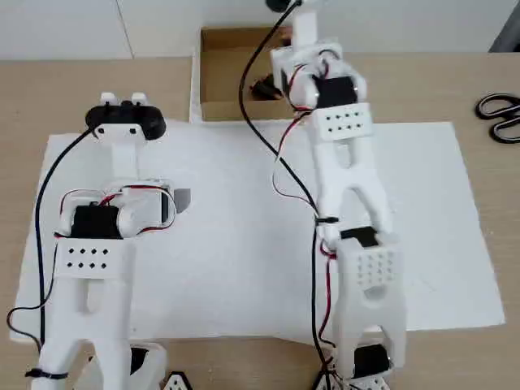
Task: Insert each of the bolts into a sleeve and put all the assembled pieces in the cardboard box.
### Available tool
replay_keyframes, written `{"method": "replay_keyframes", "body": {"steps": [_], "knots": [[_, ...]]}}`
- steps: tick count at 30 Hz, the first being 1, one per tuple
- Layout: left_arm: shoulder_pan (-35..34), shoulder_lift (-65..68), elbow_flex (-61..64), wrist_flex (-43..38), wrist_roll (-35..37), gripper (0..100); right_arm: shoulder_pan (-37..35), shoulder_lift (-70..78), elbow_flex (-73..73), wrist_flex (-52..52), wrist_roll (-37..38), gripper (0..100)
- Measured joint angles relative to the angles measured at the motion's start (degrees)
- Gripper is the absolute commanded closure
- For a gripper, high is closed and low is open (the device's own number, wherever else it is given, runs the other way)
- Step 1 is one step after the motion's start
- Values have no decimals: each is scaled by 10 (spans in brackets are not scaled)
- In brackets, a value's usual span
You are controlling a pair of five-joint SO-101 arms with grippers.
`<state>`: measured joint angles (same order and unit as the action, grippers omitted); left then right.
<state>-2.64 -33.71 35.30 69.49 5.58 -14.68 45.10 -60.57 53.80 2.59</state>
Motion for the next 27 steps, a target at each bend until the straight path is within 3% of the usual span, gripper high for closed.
{"method": "replay_keyframes", "body": {"steps": [10, 18, 23, 27], "knots": [[0, 0, 0, 19, -2, 753, -32, 245, -236, -13, 39, 995], [0, 0, 0, 19, -2, 753, -30, 274, -249, -41, 47, 986], [0, 0, 0, 19, -2, 753, -30, 274, -249, -42, 57, 873], [0, 0, 0, 19, -2, 753, -31, 274, -250, -43, 57, 863]]}}
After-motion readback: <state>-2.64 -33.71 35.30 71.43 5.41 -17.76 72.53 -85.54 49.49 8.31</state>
